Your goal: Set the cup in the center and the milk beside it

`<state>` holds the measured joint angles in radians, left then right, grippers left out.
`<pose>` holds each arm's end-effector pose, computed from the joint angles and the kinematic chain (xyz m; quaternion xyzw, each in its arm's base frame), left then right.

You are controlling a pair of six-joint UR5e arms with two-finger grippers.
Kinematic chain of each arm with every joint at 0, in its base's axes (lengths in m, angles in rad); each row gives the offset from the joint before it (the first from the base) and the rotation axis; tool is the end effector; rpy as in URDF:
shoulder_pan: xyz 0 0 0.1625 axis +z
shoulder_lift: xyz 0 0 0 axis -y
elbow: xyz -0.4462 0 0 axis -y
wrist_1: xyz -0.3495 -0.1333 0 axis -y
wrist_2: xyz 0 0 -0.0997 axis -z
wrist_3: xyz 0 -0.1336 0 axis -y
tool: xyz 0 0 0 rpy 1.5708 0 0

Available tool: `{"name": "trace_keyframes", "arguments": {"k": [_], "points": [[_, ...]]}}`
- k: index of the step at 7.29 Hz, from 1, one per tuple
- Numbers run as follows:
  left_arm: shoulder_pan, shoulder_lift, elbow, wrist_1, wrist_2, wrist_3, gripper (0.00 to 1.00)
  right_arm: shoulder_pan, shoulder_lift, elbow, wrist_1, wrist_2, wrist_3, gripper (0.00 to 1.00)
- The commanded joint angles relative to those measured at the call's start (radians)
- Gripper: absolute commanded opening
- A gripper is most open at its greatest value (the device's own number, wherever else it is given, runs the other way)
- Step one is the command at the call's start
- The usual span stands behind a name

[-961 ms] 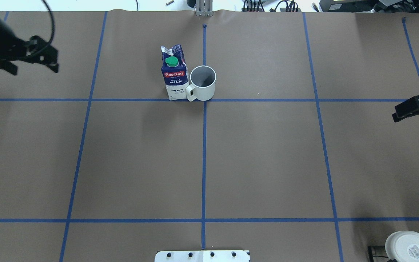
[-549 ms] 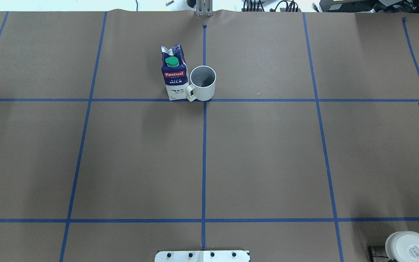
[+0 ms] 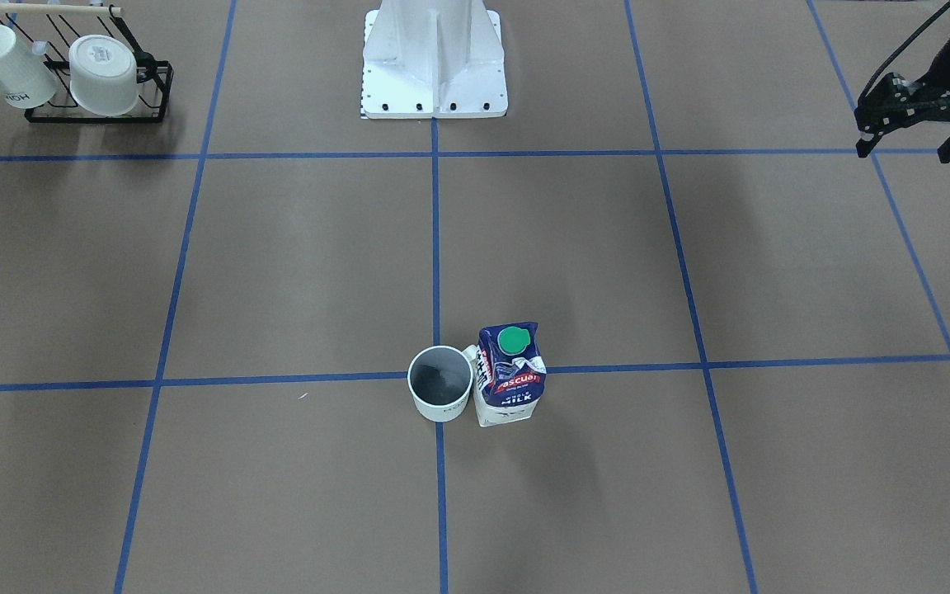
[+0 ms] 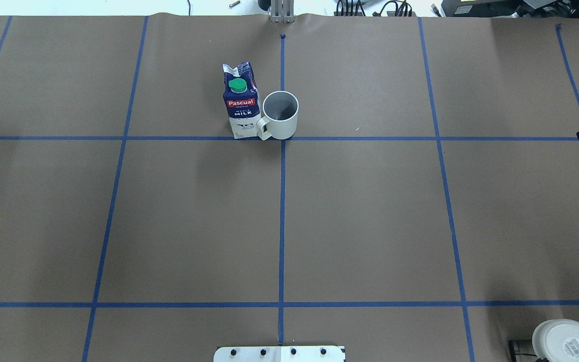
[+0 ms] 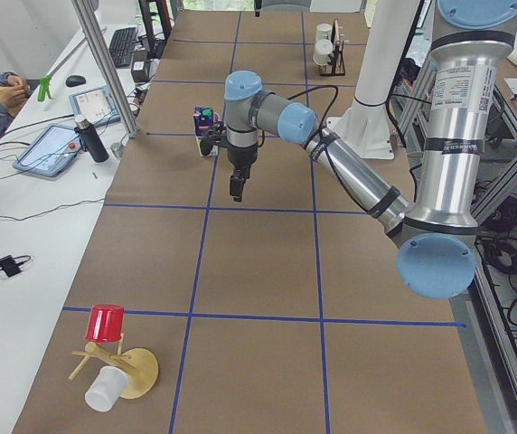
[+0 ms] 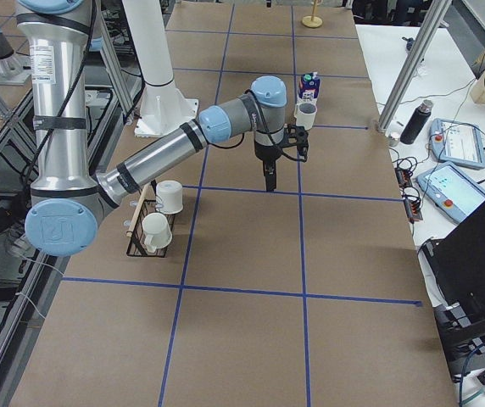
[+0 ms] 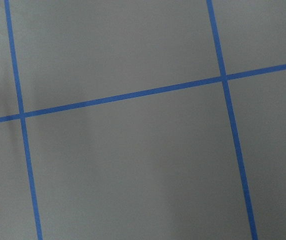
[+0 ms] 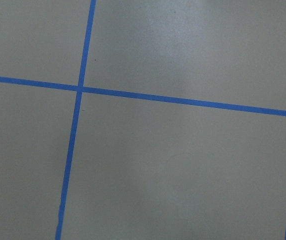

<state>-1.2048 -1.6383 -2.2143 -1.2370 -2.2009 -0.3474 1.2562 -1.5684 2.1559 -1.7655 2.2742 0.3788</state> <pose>0.1020 -0.4186 0.4432 0.0608 0.3475 0.0668 0.9333 -0.0863 -0.4168 0.4709 0.0575 -0.3800 -0.0376 0.9224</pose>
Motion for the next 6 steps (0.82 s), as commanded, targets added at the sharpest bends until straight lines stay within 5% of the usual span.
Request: {"name": "trace_keyframes", "arguments": {"k": [1,6], "points": [[0.002,-0.002,0.005,-0.001,-0.005,-0.007,0.98,0.000,0.002,-0.001,0.000,0.001,0.002,1.00],[0.008,-0.015,0.025,-0.053,-0.076,-0.090,0.98,0.000,0.025,-0.001,-0.043,0.024,0.003,1.00]]}}
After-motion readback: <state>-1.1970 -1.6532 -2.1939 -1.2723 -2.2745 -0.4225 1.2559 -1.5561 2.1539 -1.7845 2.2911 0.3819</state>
